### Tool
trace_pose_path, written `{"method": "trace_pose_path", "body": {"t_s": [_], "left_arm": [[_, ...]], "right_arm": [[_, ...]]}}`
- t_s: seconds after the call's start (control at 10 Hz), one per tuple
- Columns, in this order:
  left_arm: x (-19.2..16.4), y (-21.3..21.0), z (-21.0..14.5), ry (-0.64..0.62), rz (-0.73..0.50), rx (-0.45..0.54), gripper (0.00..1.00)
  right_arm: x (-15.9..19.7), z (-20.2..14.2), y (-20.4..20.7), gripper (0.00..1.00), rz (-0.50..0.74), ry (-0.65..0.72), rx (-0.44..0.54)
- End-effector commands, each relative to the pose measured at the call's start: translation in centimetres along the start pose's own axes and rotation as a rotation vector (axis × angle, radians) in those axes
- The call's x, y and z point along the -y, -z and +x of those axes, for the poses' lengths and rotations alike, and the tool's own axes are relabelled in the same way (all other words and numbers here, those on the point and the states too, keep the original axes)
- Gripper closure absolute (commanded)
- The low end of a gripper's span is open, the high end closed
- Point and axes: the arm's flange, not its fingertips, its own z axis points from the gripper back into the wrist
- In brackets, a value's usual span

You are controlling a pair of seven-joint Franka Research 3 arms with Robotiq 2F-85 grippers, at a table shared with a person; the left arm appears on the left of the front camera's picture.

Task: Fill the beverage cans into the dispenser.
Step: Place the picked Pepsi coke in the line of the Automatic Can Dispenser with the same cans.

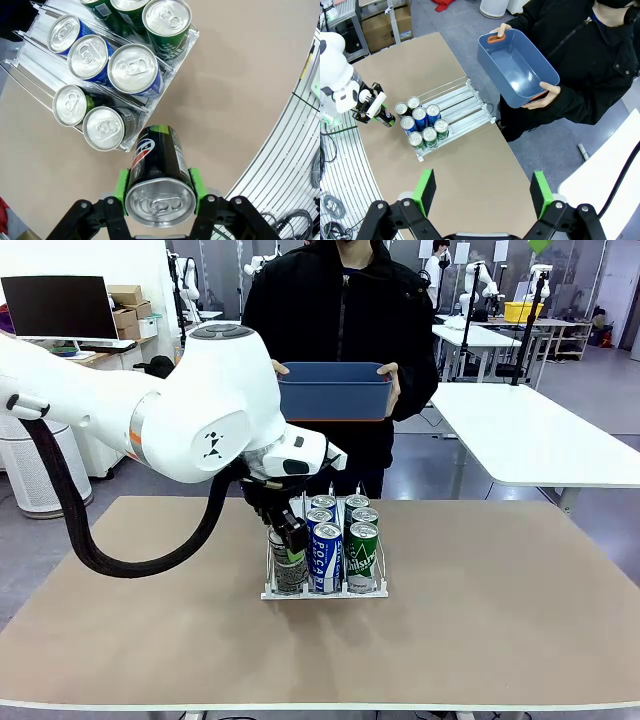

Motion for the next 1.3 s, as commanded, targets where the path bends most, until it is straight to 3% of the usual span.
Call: {"method": "trace_pose_path", "body": {"t_s": [0.0, 0.6, 1.2], "left_arm": [[-1.0, 1.0, -0.1, -0.027, 0.046, 0.007, 0.42], [-3.1, 2.5, 0.9, -0.054, 0.12, 0.05, 0.42], [-5.3, 3.8, 1.5, -0.091, 0.106, 0.043, 0.42]], "right_arm": [[-0.1, 0.0, 0.0, 0.0, 0.001, -0.002, 0.004], [-0.1, 0.0, 0.0, 0.0, 0.001, -0.002, 0.004], [-0.1, 0.0, 0.0, 0.0, 0.001, -0.002, 0.004]]}}
